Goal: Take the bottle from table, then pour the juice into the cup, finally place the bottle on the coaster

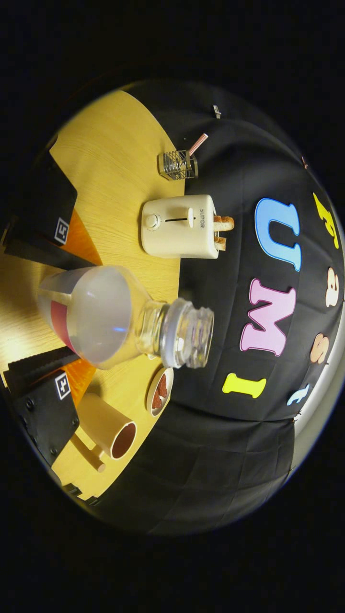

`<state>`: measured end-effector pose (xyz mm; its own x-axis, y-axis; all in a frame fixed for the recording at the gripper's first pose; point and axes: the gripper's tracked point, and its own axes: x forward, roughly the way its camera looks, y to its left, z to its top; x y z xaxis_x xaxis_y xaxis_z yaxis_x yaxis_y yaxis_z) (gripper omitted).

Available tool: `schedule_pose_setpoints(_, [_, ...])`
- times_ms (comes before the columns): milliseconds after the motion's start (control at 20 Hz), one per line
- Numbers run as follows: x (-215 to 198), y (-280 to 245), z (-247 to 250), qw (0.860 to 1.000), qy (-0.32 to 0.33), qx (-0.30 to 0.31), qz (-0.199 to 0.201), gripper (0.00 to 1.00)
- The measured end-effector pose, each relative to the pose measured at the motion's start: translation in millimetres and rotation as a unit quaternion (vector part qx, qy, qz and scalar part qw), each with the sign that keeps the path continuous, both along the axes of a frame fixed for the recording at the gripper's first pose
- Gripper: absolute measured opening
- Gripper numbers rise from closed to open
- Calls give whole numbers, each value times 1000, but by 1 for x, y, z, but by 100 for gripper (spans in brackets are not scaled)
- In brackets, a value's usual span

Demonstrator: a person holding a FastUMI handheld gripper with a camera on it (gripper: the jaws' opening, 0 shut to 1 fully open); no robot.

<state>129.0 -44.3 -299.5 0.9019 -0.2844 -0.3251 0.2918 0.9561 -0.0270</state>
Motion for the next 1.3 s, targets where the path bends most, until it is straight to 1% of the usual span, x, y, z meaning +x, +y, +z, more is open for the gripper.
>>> schedule_pose_setpoints(50, [-2, 1, 0, 1000, 2, 7, 2, 77])
schedule_pose_setpoints(150, [-2, 3, 6, 1000, -3, 22, 7, 75])
schedule_pose_setpoints(350, [-9, 0, 25, 998, -21, 51, 22, 72])
schedule_pose_setpoints(500, [-12, -6, 41, 995, -36, 89, 27, 72])
schedule_pose_setpoints(750, [-23, -21, 67, 989, -37, 143, 32, 72])
schedule_pose_setpoints(850, [-27, -24, 81, 982, -48, 181, 38, 72])
schedule_pose_setpoints(950, [-29, -29, 94, 970, -62, 233, 37, 72])
schedule_pose_setpoints(1050, [-31, -33, 104, 960, -68, 270, 37, 72])
schedule_pose_setpoints(1200, [-30, -39, 105, 946, -61, 314, 44, 72])
schedule_pose_setpoints(1300, [-28, -43, 105, 933, -60, 353, 46, 72])
